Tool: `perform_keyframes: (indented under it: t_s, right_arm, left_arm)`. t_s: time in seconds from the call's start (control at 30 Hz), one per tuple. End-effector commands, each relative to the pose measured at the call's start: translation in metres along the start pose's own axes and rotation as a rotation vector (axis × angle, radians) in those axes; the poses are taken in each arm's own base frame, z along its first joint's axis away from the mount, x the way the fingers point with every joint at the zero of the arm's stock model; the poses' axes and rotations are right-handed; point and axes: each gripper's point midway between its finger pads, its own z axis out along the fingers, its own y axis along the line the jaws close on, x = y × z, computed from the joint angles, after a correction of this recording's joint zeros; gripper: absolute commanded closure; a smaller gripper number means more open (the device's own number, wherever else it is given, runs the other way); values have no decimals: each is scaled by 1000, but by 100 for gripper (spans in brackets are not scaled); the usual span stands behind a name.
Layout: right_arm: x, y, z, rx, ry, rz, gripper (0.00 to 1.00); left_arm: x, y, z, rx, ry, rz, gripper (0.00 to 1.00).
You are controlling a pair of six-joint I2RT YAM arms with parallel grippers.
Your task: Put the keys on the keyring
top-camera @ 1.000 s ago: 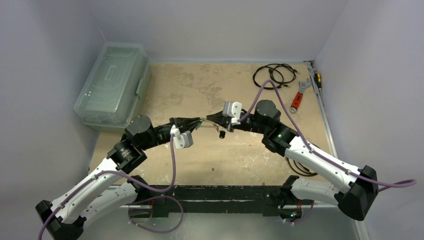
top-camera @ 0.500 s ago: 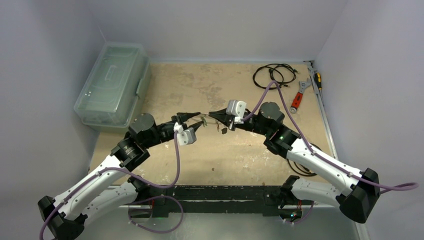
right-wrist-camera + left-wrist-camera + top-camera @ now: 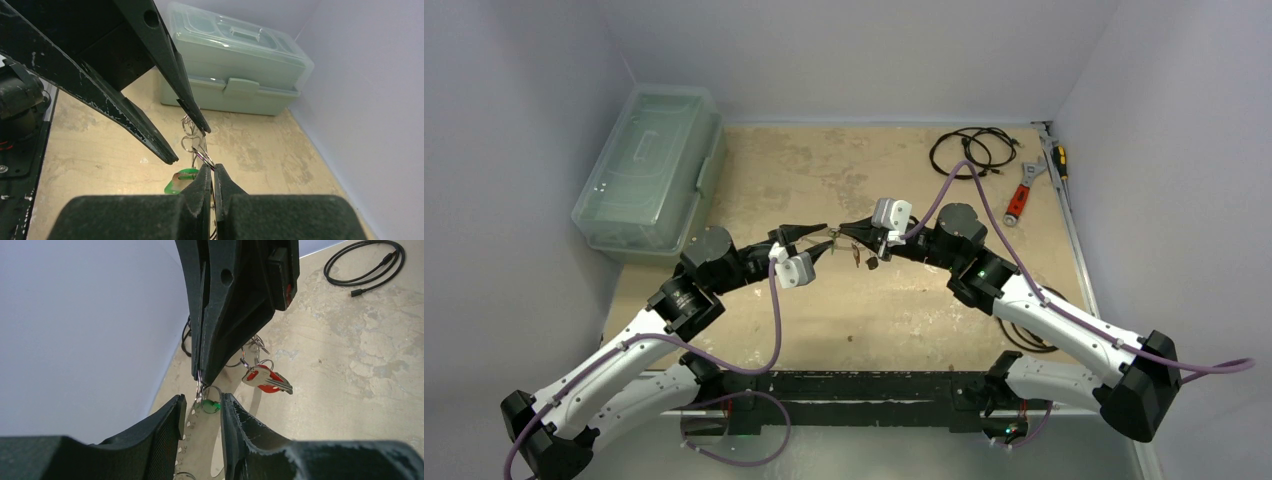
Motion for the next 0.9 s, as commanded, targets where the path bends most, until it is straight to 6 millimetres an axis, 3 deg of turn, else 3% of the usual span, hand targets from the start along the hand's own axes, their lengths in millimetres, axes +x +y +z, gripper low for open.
perform_keyframes:
  t_s: [0.0, 0.13, 0.43, 0.7, 0.87]
  right_arm:
    - [-23, -11, 2, 43, -74, -22, 100]
    - [-25, -17, -1, 77, -80, -38, 100]
    - [-47, -53, -16, 279, -123, -93, 100]
    - [-36, -35, -7, 187, -106, -62, 100]
    - [-28, -22, -2, 140, -98, -32, 100]
  left_arm:
    - [-6, 1, 3, 0, -39, -15, 68]
    - [-3, 2, 3, -13, -23, -17, 68]
    - [0, 20, -1, -126, -10, -28, 62]
    - [-8, 26, -3, -194, -89, -50, 64]
    - [-7, 21, -1, -165, -96, -41, 64]
